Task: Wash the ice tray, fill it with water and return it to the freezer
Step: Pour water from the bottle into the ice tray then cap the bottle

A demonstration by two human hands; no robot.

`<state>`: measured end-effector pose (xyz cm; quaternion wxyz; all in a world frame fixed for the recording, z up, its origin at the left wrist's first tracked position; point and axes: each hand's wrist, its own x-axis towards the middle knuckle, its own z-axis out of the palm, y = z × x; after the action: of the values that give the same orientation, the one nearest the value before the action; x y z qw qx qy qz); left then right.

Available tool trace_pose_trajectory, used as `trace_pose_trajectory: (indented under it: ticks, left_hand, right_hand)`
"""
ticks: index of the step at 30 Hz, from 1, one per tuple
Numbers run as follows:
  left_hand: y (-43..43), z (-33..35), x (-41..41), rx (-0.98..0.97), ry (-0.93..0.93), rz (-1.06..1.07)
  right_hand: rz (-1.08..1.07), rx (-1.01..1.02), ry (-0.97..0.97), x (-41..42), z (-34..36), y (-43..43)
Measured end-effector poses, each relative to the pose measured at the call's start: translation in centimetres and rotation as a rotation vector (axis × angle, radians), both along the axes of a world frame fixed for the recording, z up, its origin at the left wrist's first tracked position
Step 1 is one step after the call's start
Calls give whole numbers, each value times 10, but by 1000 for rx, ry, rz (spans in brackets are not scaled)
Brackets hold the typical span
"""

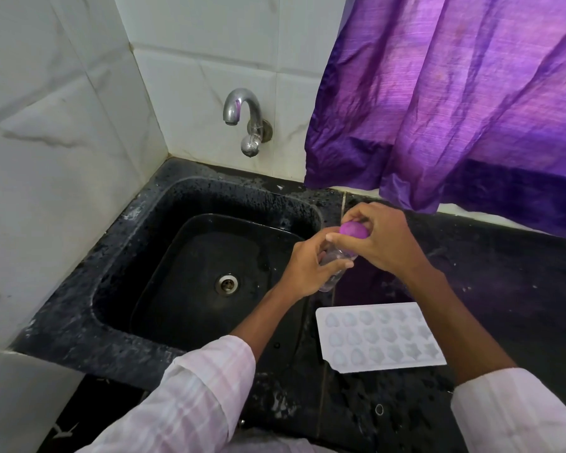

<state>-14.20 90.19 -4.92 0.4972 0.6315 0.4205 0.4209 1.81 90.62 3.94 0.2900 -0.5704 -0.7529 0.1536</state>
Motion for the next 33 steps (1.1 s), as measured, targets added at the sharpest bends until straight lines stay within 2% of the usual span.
trace_pose_trajectory:
  ticks: [2,6,8,16,18,21,23,28,33]
  left_hand:
    - [1,1,1,5,9,-2]
    - [4,0,-1,6,-8,-1]
    - [4,0,-3,-7,-12,3]
    - [5,2,-4,-10,-9,3]
    - [6,3,-5,-9,0,-15]
    - [7,3,-5,-3,11,-29]
    - [7,3,-6,-1,10,-30]
    - [6,4,-4,13,22,-30]
    - [3,2,-4,38,23,-12]
  right_hand:
    - [-16,-20,-47,-2,-1,0]
    - [263,-247,-11,12,13,-4]
    - [329,-285,35,20,16,-1]
    - [96,-104,0,10,9,2]
    - [137,-86,-50,12,10,3]
    - [308,-130,-119,16,13,6]
    - [334,-140,-79,14,10,7]
    - [220,-13,-53,12,4,6]
    - [-28,115,25,0,-14,-1]
